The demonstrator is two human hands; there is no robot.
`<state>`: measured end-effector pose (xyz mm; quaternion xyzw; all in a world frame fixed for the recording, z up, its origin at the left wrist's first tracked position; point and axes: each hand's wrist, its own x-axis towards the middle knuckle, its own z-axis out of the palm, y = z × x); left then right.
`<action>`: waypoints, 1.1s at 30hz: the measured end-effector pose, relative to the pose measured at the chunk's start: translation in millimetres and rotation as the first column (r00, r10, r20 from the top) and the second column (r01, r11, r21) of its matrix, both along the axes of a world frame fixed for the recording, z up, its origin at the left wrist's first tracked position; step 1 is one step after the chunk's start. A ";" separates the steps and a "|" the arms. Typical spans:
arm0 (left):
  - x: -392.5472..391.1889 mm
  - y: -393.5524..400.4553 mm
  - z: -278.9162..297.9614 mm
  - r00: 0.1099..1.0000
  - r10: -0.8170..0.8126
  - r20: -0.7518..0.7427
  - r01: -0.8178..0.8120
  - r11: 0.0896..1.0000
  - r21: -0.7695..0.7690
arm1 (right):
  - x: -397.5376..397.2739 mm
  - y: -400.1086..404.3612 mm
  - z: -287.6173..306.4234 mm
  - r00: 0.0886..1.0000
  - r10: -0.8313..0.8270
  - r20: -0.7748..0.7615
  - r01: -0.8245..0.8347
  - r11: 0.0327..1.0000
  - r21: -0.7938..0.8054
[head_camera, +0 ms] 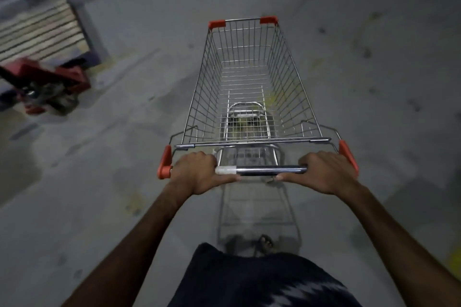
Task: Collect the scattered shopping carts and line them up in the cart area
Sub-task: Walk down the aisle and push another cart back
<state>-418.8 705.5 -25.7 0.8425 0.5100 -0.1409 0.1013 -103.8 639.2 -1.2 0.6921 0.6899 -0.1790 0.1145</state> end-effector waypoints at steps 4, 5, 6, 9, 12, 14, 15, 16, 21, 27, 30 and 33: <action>62.3 46.8 2.5 0.993 -0.117 0.002 0.117 0.993 0.026 | 47.9 9.3 4.5 0.994 -0.108 0.017 0.108 0.994 0.015; 76.5 59.9 3.4 0.989 -0.146 -0.002 0.146 0.989 0.023 | 57.9 12.8 3.9 0.991 -0.134 0.027 0.133 0.990 0.036; 90.5 73.5 4.4 0.984 -0.176 -0.006 0.176 0.984 0.020 | 67.9 17.0 1.7 0.985 -0.167 0.040 0.164 0.985 0.054; 130.1 115.8 5.2 0.968 -0.252 -0.001 0.252 0.968 0.021 | 98.4 33.0 -6.5 0.959 -0.272 0.075 0.265 0.960 0.093; 172.5 160.3 3.2 0.948 -0.318 -0.004 0.318 0.948 0.023 | 128.3 55.8 -5.5 0.939 -0.342 0.043 0.337 0.937 0.092; 203.1 188.8 2.4 0.935 -0.353 -0.006 0.353 0.935 0.029 | 148.3 72.2 0.0 0.934 -0.356 0.036 0.353 0.933 0.070; 219.4 202.5 2.1 0.929 -0.369 -0.002 0.369 0.929 0.035 | 159.3 81.4 2.5 0.929 -0.368 0.041 0.365 0.928 0.071; 236.1 215.9 2.1 0.922 -0.388 0.002 0.387 0.921 0.042 | 172.2 90.6 2.2 0.924 -0.379 0.052 0.375 0.924 0.076; 316.0 285.4 -2.4 0.868 -0.495 0.034 0.492 0.868 0.074 | 243.5 147.0 -12.7 0.901 -0.435 0.013 0.433 0.899 0.070; 406.4 376.7 5.2 0.834 -0.551 0.034 0.550 0.834 0.033 | 317.2 223.8 -22.5 0.871 -0.490 0.024 0.483 0.865 0.136; 449.9 421.1 6.9 0.825 -0.564 0.043 0.564 0.826 0.005 | 352.4 261.2 -19.2 0.849 -0.528 0.029 0.521 0.844 0.129; 490.2 462.3 6.1 0.815 -0.578 0.041 0.578 0.816 0.005 | 387.9 298.9 -20.4 0.828 -0.560 0.036 0.551 0.823 0.140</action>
